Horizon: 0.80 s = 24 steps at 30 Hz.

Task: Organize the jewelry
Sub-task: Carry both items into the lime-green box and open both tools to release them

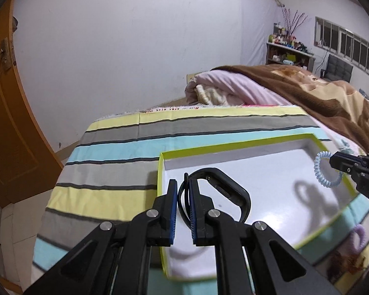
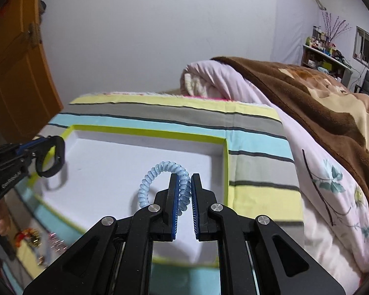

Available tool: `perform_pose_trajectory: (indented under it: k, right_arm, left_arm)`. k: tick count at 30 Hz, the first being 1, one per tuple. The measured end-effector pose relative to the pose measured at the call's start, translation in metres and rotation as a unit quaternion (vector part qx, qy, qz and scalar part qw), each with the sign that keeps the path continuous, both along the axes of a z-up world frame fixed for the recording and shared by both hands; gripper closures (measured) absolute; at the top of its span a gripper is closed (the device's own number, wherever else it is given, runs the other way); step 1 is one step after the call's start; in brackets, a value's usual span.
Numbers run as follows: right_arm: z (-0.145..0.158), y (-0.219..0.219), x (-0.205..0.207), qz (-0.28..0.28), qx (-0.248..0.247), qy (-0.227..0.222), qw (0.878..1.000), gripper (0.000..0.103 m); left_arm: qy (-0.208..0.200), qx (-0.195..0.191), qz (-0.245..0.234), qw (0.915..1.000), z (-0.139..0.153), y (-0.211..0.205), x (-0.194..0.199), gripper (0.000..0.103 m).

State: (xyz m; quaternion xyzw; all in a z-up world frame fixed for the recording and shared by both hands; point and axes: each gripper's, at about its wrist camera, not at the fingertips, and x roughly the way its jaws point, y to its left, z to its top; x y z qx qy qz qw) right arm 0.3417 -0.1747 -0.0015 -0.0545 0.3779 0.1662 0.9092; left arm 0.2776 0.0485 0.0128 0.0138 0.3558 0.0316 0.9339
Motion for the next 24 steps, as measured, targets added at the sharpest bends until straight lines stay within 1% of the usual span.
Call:
perform_pose_trajectory:
  k: [7,10,12,14,16,19,22,24]
  right_arm:
    - [-0.019,0.005,0.035,-0.012,-0.02,0.027,0.999,0.093]
    - [-0.022,0.005,0.041,-0.018,-0.025,0.03,0.999,0.093]
    - [-0.022,0.006,0.044,-0.015,-0.026,0.034,0.999,0.093]
    - [-0.022,0.006,0.043,-0.016,-0.027,0.035,0.999,0.092]
    - [-0.021,0.005,0.041,-0.016,-0.022,0.034,0.999,0.085]
    - [-0.014,0.002,0.033,-0.019,-0.012,0.028,0.999,0.082]
    - [0.0,0.001,0.018,-0.013,-0.004,0.012,1.0,0.079]
    - [0.01,0.0,0.006,-0.009,0.0,-0.001,1.0,0.078]
  left_arm:
    - [0.042,0.011,0.017,0.9989,-0.02,0.007,0.029,0.093]
    - [0.039,0.022,0.017,0.9989,-0.021,0.006,0.035,0.093]
    - [0.04,0.013,0.016,0.999,-0.021,0.007,0.037,0.092]
    - [0.041,0.009,0.015,0.999,-0.021,0.008,0.037,0.092]
    - [0.037,0.007,0.014,0.9992,-0.02,0.009,0.036,0.092]
    - [0.023,0.013,0.017,0.9995,-0.015,0.01,0.031,0.092]
    - [0.014,0.006,0.017,0.9997,-0.005,0.012,0.023,0.091]
    - [0.004,0.007,0.016,0.9998,0.004,0.011,0.015,0.091]
